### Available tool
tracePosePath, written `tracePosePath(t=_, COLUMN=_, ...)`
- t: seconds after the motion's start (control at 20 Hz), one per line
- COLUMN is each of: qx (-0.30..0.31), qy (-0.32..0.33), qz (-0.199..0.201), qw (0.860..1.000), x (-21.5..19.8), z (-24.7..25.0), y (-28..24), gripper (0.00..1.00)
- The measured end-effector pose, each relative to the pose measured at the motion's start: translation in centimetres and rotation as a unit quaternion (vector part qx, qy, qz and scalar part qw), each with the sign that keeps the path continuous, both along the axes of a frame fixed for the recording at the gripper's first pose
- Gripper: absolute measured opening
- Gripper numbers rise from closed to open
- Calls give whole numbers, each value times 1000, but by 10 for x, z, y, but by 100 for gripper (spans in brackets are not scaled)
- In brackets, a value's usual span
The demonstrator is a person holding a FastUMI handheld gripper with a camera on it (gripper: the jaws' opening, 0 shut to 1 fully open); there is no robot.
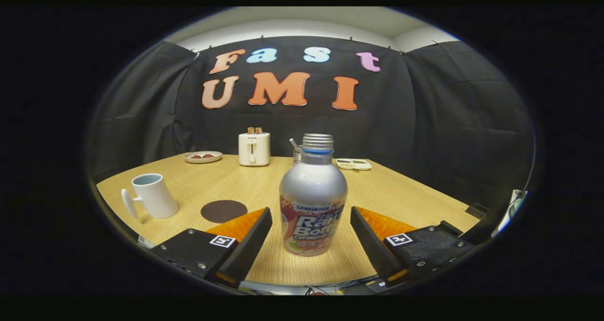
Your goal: Take the bottle from table, then pour the juice into the cup, finally place the bottle on the coaster
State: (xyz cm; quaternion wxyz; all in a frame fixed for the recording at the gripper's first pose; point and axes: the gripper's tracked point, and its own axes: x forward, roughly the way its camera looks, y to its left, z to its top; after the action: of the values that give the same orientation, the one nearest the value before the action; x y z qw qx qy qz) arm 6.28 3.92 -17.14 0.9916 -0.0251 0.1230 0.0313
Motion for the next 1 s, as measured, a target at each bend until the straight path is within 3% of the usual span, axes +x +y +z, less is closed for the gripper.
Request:
tracePosePath(t=0.25, qx=6, qy=22, qz=-4, qw=1000, x=6, z=-15, y=2, gripper=98)
tracePosePath(t=0.5, qx=21, qy=46, qz=-14, qw=999, x=6, z=-23, y=3, gripper=78)
tracePosePath(t=0.7, qx=10, qy=47, qz=-15, qw=999, x=4, z=-7, y=5, gripper=75)
tracePosePath(t=1.0, qx=-83, qy=5, qz=9, qw=996, x=-3, z=39, y=33, gripper=75)
